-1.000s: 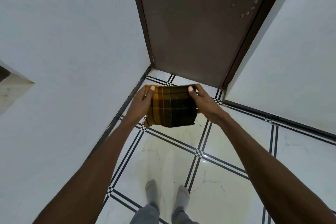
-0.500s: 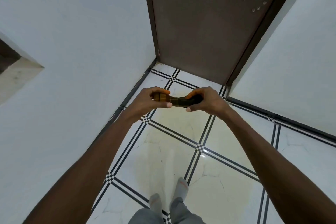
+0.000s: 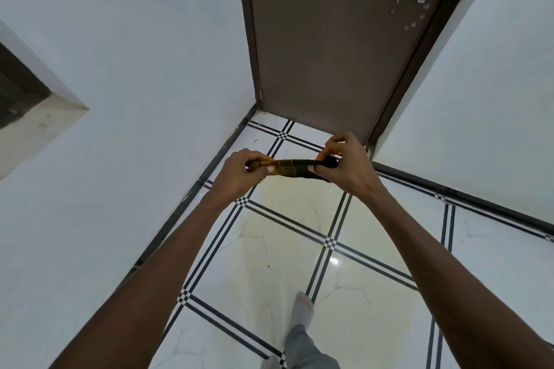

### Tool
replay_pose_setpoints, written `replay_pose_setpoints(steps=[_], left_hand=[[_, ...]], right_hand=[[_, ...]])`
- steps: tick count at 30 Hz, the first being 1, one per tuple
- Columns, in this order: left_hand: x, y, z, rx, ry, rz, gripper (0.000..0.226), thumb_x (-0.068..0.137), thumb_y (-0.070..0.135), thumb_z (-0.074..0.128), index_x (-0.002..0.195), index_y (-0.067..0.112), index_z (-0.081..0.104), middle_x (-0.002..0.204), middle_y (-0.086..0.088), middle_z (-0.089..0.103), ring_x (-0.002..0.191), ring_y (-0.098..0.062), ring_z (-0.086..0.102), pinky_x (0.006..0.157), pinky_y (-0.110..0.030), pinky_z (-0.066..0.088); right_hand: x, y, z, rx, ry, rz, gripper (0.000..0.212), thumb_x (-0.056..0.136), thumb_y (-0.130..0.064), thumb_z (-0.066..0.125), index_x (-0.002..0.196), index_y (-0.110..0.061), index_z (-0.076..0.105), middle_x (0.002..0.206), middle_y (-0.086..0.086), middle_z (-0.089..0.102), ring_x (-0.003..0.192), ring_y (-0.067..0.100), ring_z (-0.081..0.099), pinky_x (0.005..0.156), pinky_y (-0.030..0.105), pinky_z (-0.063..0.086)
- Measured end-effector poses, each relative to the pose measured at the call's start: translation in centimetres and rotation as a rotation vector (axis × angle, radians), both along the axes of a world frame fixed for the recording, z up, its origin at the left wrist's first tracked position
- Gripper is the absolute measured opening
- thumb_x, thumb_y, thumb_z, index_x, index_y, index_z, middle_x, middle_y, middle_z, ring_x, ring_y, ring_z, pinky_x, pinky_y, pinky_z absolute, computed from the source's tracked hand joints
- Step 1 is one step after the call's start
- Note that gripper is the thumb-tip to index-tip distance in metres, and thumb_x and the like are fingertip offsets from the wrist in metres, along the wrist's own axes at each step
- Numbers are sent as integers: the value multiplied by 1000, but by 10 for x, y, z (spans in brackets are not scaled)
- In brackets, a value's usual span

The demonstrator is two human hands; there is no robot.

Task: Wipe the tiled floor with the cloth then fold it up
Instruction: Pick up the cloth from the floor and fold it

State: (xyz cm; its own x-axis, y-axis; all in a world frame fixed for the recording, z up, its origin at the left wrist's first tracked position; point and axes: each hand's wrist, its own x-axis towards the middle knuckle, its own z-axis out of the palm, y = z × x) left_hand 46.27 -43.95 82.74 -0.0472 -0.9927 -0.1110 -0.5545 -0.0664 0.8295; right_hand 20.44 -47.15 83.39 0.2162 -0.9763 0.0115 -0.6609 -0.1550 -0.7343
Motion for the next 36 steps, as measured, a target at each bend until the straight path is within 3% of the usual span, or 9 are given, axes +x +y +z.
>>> replay_pose_setpoints(steps=[2,4,6,10,14,22,25,30,36], left_hand=[[9,18,4,9,60,18,12,94,31,74,104,25,72,115,-1,61,104,-10,63,86,-21,54],[19,40,11,81,196,45,16,96,35,70,109,25,70,126,2,57,113,-6,59,84,-10,46],[29,61,12,137,319,33,28,100,40,62,119,21,70,126,0,63,117,-11,60,93,-17,47],[43,100,7,205,448,171,41,102,45,57,120,10,68,119,-16,70,115,-27,67,102,-39,55],[60,141,-4,179,448,394,38,103,45,56,125,15,64,121,-10,69,115,-24,67,100,-38,57],[103,285,-20,124,489,727,27,103,35,61,118,13,67,119,-10,71,114,-23,69,97,-34,58],[113,359,-20,124,537,851,33,104,33,59,122,7,67,112,-9,76,107,-24,73,90,-33,59],[124,497,-15,96,744,1123,32,105,33,57,119,6,70,115,-13,76,108,-28,73,92,-36,59],[138,674,-7,-22,786,1366,38,105,37,55,125,6,67,123,-15,73,116,-30,70,104,-41,55]], right_hand=[[3,20,6,92,-104,39,21,83,-40,83,87,-25,69,138,-1,60,129,17,52,103,35,48],[10,46,14,252,-303,82,25,91,-38,78,100,-16,68,125,-3,70,116,14,65,98,34,53],[20,73,18,405,-502,82,27,98,-33,69,111,-11,64,105,1,72,100,15,70,84,29,58],[48,116,15,627,-713,-23,34,102,-31,64,129,-11,60,119,11,69,109,25,69,87,34,61],[80,152,11,752,-862,-95,34,102,-26,66,132,-12,62,118,12,72,105,24,72,78,30,62],[154,236,6,922,-898,60,24,105,-8,57,128,-9,64,116,14,74,100,23,74,71,27,64],[183,278,-2,943,-801,139,28,105,-8,58,132,-10,64,117,13,74,101,23,74,72,28,63],[235,367,-19,983,-624,375,27,107,-11,55,131,-15,67,125,13,74,114,29,73,92,42,63],[300,506,-2,961,-452,669,13,105,-19,62,117,-20,68,126,14,72,117,29,71,100,46,60]])
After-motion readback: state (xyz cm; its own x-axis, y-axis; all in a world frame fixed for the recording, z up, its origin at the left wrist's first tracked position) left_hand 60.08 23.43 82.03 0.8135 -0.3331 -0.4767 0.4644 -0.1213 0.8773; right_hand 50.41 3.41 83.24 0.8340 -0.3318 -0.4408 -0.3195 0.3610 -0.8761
